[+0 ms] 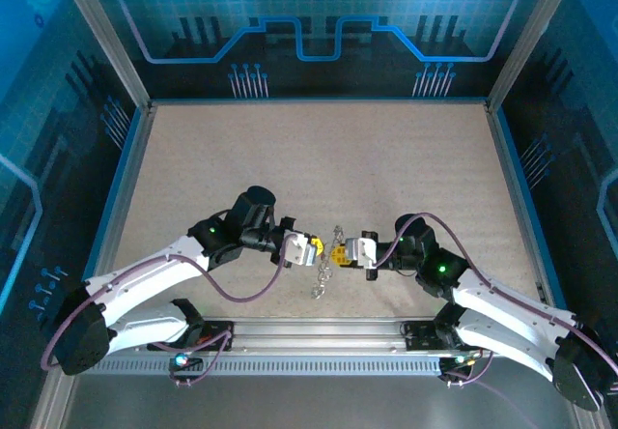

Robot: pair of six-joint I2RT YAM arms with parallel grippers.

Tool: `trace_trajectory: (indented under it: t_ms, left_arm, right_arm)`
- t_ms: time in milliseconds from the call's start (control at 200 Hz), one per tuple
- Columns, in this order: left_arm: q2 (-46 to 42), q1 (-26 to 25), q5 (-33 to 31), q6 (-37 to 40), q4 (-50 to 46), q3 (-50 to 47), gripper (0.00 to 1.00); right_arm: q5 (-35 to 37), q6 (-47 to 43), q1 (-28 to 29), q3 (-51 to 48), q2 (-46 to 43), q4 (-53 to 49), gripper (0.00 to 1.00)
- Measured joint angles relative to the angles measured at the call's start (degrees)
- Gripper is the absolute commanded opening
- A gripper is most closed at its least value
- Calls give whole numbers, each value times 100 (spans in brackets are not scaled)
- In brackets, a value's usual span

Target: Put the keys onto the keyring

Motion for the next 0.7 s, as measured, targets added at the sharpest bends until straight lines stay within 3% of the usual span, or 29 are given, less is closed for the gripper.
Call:
trace_trajectory:
  t_ms: [700]
  left_arm:
    - [175,-35,216,428,-199,-2,0]
  right_arm:
    - [-354,85,-144,4,260,155,0]
